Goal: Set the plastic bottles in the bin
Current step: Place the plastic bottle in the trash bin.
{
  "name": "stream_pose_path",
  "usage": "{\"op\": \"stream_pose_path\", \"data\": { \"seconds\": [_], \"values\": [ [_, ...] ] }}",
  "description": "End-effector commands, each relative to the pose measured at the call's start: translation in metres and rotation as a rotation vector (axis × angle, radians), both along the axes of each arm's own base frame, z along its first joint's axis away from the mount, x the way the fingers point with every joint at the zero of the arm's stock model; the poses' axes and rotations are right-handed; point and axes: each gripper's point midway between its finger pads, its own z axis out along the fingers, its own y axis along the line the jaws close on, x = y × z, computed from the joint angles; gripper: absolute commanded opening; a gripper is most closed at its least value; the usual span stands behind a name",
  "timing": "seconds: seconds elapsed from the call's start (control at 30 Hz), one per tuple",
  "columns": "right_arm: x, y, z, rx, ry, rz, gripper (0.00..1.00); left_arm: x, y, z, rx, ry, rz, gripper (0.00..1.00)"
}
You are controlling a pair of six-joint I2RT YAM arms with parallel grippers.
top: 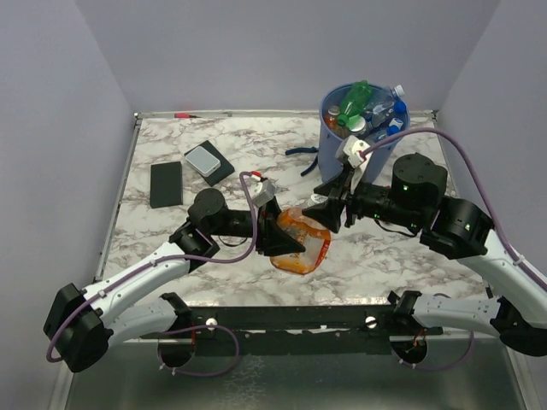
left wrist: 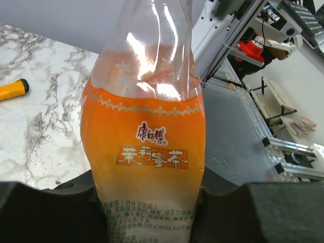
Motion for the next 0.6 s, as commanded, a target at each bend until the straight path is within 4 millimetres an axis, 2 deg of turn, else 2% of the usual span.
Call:
{"op": "stream_pose_path", "data": {
  "seconds": [0.0, 0.03, 0.1, 0.27, 0.3, 0.43, 0.57],
  "values": [
    [-0.002, -0.006, 0.018, 0.101, 0.041, -0.053, 0.74, 0.01, 0.001, 0.038, -0.115, -0.058, 0.093, 0.31],
    [-0.003, -0.011, 0.019, 0.125, 0.048, -0.075, 0.8, 0.012, 0.002, 0.044, -0.143, -0.061, 0.111, 0.3],
    [-0.005, -0.022, 0.022, 0.182, 0.055, -0.115, 0.86, 0.014, 0.004, 0.056, -0.2, -0.057, 0.14, 0.28],
    [-0.009, -0.05, 0.013, 0.338, 0.077, -0.211, 0.91, 0.018, 0.007, 0.081, -0.308, -0.047, 0.168, 0.28],
    [-0.012, -0.05, 0.004, 0.352, 0.094, -0.206, 0.91, 0.018, 0.006, 0.084, -0.321, -0.045, 0.165, 0.28],
    [-0.019, -0.042, -0.005, 0.41, 0.152, -0.164, 0.92, 0.015, 0.004, 0.09, -0.343, -0.029, 0.134, 0.28],
    [-0.007, -0.035, -0.004, 0.47, 0.169, -0.206, 0.91, 0.011, 0.003, 0.091, -0.352, -0.012, 0.109, 0.29]
  ]
}}
